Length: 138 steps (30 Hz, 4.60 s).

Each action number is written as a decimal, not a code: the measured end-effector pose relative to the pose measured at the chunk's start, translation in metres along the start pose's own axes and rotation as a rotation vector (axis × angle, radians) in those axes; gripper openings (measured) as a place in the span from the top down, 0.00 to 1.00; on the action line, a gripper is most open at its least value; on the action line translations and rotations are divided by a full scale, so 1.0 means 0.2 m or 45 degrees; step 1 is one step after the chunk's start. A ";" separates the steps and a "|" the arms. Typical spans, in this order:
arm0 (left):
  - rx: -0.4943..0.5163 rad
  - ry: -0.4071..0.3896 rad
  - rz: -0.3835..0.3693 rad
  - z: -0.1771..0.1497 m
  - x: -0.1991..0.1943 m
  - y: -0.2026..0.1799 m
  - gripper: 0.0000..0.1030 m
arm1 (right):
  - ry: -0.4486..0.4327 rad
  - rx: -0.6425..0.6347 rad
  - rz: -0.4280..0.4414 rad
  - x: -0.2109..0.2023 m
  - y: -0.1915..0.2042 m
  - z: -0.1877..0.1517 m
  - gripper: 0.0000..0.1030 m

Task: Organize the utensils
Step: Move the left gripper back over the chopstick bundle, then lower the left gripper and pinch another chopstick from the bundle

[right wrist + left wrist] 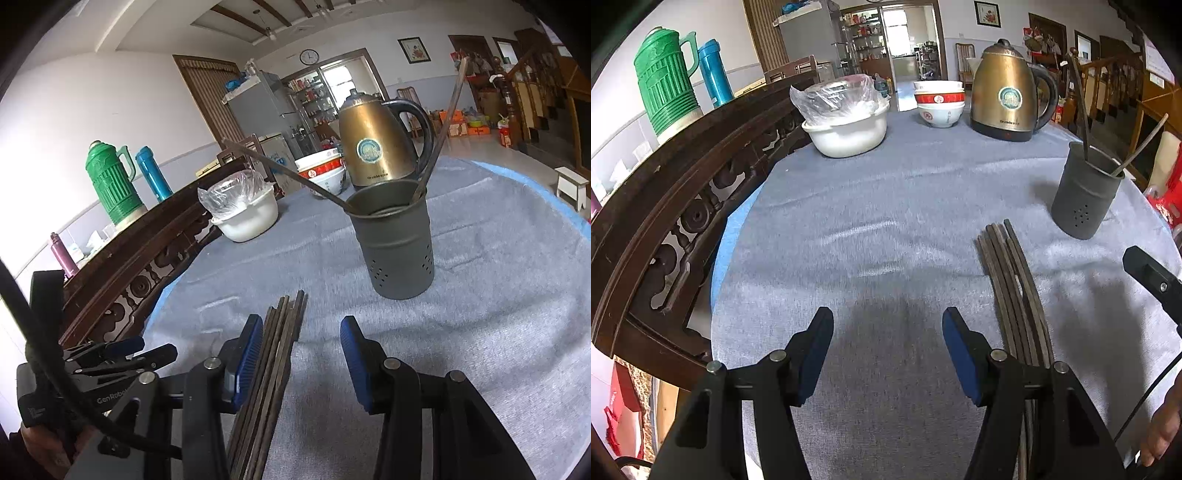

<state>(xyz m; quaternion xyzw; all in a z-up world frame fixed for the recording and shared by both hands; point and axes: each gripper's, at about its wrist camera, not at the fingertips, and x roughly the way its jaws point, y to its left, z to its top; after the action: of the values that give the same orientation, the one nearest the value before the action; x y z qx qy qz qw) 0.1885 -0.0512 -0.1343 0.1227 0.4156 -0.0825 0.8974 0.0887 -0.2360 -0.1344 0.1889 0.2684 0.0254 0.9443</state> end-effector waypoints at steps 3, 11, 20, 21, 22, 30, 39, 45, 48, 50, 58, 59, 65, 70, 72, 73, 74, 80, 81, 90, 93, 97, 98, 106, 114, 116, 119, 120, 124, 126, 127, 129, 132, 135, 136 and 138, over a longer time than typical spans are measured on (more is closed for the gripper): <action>0.007 0.005 0.012 0.00 0.00 -0.01 0.39 | 0.002 -0.010 0.002 0.01 0.01 0.01 0.54; 0.029 0.023 0.025 -0.01 0.01 -0.02 0.39 | 0.009 0.001 -0.004 0.02 0.00 0.01 0.54; 0.080 0.032 0.040 -0.02 0.01 -0.08 0.39 | 0.014 0.017 -0.010 0.00 -0.03 0.01 0.54; 0.085 0.031 0.040 -0.02 0.01 -0.09 0.39 | 0.017 0.016 -0.010 0.00 -0.03 0.01 0.54; 0.090 0.032 0.041 -0.03 0.01 -0.10 0.39 | 0.018 0.018 -0.012 0.00 -0.03 0.01 0.54; 0.110 0.047 0.020 -0.04 0.00 -0.14 0.39 | 0.021 0.040 -0.025 -0.01 -0.07 0.00 0.54; 0.161 0.058 -0.003 -0.06 0.00 -0.20 0.39 | 0.019 0.044 -0.033 -0.01 -0.07 0.00 0.54; 0.196 0.061 -0.014 -0.07 -0.01 -0.26 0.39 | 0.018 0.059 -0.035 -0.02 -0.09 0.00 0.54; 0.214 0.063 -0.017 -0.07 -0.01 -0.28 0.39 | 0.017 0.071 -0.035 -0.02 -0.11 0.00 0.54; 0.221 0.066 -0.020 -0.07 -0.01 -0.29 0.39 | 0.018 0.079 -0.035 -0.02 -0.12 0.00 0.54; 0.247 0.082 -0.027 -0.07 0.01 -0.34 0.39 | 0.025 0.108 -0.037 0.00 -0.17 0.00 0.54; 0.248 0.084 -0.029 -0.07 0.02 -0.34 0.39 | 0.027 0.109 -0.038 0.00 -0.17 0.00 0.54; 0.216 0.110 -0.061 -0.06 0.05 -0.31 0.39 | 0.050 0.131 -0.029 0.02 -0.19 0.01 0.54; 0.112 0.147 -0.075 -0.05 0.10 -0.19 0.39 | 0.123 0.107 -0.014 0.09 -0.15 0.01 0.54; 0.071 0.166 -0.076 -0.05 0.12 -0.13 0.39 | 0.189 0.095 0.001 0.14 -0.12 0.00 0.54; 0.053 0.175 -0.078 -0.05 0.13 -0.11 0.39 | 0.222 0.093 0.014 0.17 -0.11 -0.01 0.54; 0.027 0.188 -0.085 -0.05 0.14 -0.08 0.39 | 0.254 0.087 0.028 0.19 -0.09 -0.02 0.55; -0.029 0.209 -0.141 -0.05 0.16 -0.02 0.39 | 0.396 -0.004 -0.011 0.34 0.04 -0.07 0.62; -0.033 0.216 -0.156 -0.05 0.17 -0.02 0.39 | 0.423 -0.003 -0.014 0.36 0.04 -0.08 0.64; -0.074 0.267 -0.310 -0.02 0.23 -0.06 0.39 | 0.474 -0.091 -0.101 0.42 0.07 -0.10 0.71; -0.076 0.280 -0.338 0.01 0.26 -0.08 0.39 | 0.481 -0.083 -0.100 0.41 0.06 -0.09 0.72; -0.082 0.301 -0.379 0.02 0.30 -0.11 0.39 | 0.482 -0.120 -0.132 0.41 0.07 -0.08 0.72; -0.081 0.307 -0.388 0.02 0.30 -0.12 0.39 | 0.482 -0.127 -0.140 0.40 0.06 -0.08 0.72; -0.101 0.319 -0.422 0.04 0.34 -0.12 0.38 | 0.493 -0.063 -0.145 0.36 -0.03 -0.05 0.72; -0.094 0.301 -0.415 0.06 0.37 -0.14 0.32 | 0.489 -0.049 -0.119 0.37 -0.06 -0.05 0.72; -0.095 0.299 -0.412 0.06 0.37 -0.13 0.29 | 0.489 -0.041 -0.111 0.36 -0.07 -0.05 0.72; -0.089 0.295 -0.399 0.06 0.38 -0.13 0.26 | 0.486 -0.038 -0.110 0.36 -0.07 -0.05 0.72; -0.086 0.292 -0.394 0.06 0.38 -0.13 0.26 | 0.485 -0.040 -0.112 0.36 -0.07 -0.06 0.72; -0.073 0.284 -0.366 0.06 0.40 -0.11 0.18 | 0.481 -0.037 -0.108 0.36 -0.08 -0.06 0.72; -0.091 0.294 -0.359 0.06 0.41 -0.09 0.16 | 0.478 -0.029 -0.103 0.35 -0.08 -0.06 0.72; -0.098 0.303 -0.353 0.06 0.41 -0.08 0.16 | 0.476 -0.028 -0.101 0.35 -0.09 -0.06 0.72; -0.120 0.313 -0.353 0.05 0.39 -0.07 0.17 | 0.471 -0.031 -0.101 0.35 -0.09 -0.06 0.72; -0.140 0.319 -0.362 0.05 0.38 -0.06 0.17 | 0.466 -0.030 -0.099 0.34 -0.09 -0.07 0.72; -0.127 0.320 -0.368 0.05 0.38 -0.09 0.17 | 0.461 -0.027 -0.089 0.34 -0.09 -0.07 0.72; -0.123 0.320 -0.368 0.06 0.39 -0.09 0.17 | 0.461 -0.026 -0.087 0.34 -0.09 -0.07 0.72; -0.107 0.311 -0.351 0.06 0.39 -0.11 0.16 | 0.461 -0.025 -0.083 0.34 -0.09 -0.07 0.72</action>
<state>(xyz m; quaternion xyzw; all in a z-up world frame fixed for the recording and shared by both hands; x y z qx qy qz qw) 0.2422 -0.0796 -0.1892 0.0360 0.5373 -0.1717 0.8249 0.1381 -0.2386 -0.1853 0.1633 0.4397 0.0309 0.8826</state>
